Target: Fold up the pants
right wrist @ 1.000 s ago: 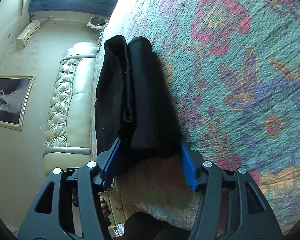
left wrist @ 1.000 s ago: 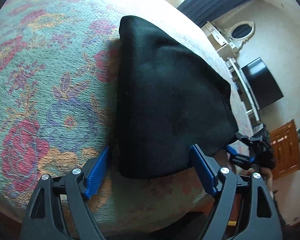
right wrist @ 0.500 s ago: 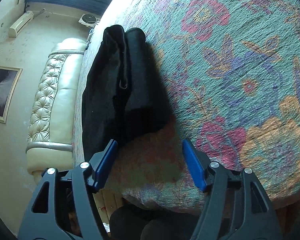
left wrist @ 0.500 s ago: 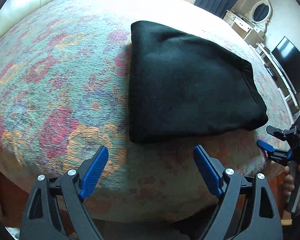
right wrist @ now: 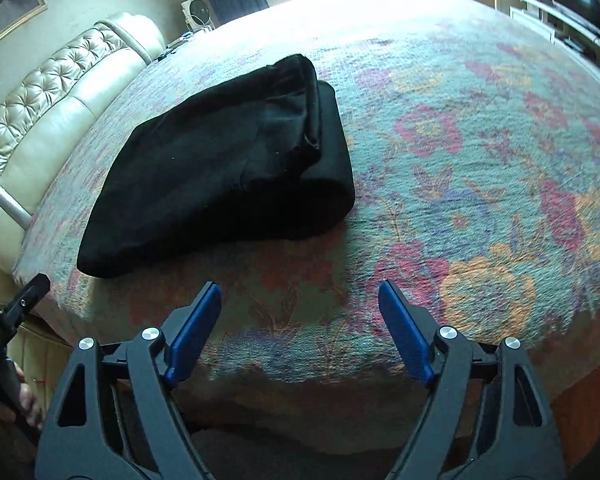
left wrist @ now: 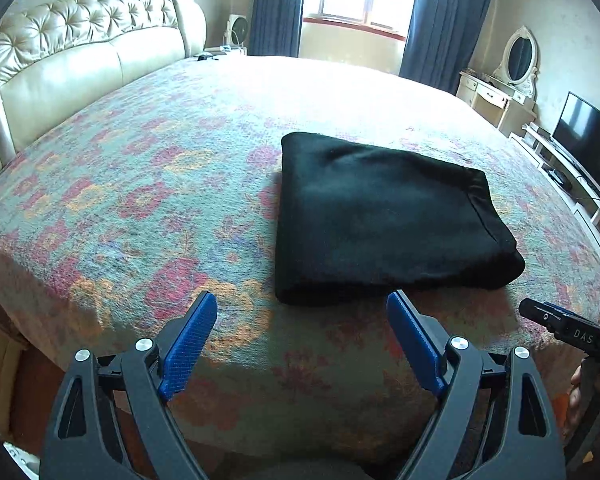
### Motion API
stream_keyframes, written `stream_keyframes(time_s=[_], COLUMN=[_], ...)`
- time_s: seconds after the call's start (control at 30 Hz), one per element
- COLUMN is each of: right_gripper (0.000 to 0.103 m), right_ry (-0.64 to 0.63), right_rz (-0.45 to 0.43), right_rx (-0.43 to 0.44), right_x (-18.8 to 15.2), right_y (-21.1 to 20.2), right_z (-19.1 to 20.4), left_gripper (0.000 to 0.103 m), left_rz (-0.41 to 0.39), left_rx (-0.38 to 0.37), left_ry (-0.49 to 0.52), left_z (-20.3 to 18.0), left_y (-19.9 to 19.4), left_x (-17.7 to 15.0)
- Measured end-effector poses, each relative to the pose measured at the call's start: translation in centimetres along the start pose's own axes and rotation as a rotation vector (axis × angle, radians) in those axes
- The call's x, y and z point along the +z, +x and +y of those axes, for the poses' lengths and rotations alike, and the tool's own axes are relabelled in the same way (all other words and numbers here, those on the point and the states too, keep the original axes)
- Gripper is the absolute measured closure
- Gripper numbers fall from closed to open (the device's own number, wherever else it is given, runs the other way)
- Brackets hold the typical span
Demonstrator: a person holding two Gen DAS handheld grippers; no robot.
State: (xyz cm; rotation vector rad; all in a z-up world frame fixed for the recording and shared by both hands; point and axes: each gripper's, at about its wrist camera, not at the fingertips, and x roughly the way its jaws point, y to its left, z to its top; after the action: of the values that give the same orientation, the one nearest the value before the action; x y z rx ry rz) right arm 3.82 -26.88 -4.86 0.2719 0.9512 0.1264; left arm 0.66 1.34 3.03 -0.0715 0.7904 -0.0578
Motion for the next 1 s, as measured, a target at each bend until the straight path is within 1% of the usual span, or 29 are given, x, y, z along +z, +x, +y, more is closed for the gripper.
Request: stream_keyframes(time_s=[0.13, 0.23, 0.4, 0.67, 1.0], right_gripper=[0.021, 0.02, 0.019, 0.019, 0.019], right_ry=[-0.038, -0.061, -0.053, -0.043, -0.048], right_rz=[-0.055, -0.069, -0.063, -0.065, -0.04], right_rx=[-0.014, -0.018, -0.017, -0.021, -0.022], right_x=[0.3, 0.5, 0.4, 0.4, 0.4], right_y=[-0.7, -0.7, -0.6, -0.4, 0.3], right_z=[1.1, 1.1, 1.4, 1.0, 0.8], left_gripper=[0.017, 0.017, 0.017, 0.017, 0.017], left_rz=[-0.01, 0.0, 0.006, -0.002, 0.001], left_rx=[-0.002, -0.001, 0.011, 0.035, 0.049], left_ry=[0.011, 0.004, -0.008, 0.009, 0.008], left_z=[-0.6, -0.8, -1.1, -1.5, -1.4], left_y=[0.0, 0.1, 0.1, 0.0, 0.0], left_x=[0.1, 0.1, -0.1, -0.3, -0.3])
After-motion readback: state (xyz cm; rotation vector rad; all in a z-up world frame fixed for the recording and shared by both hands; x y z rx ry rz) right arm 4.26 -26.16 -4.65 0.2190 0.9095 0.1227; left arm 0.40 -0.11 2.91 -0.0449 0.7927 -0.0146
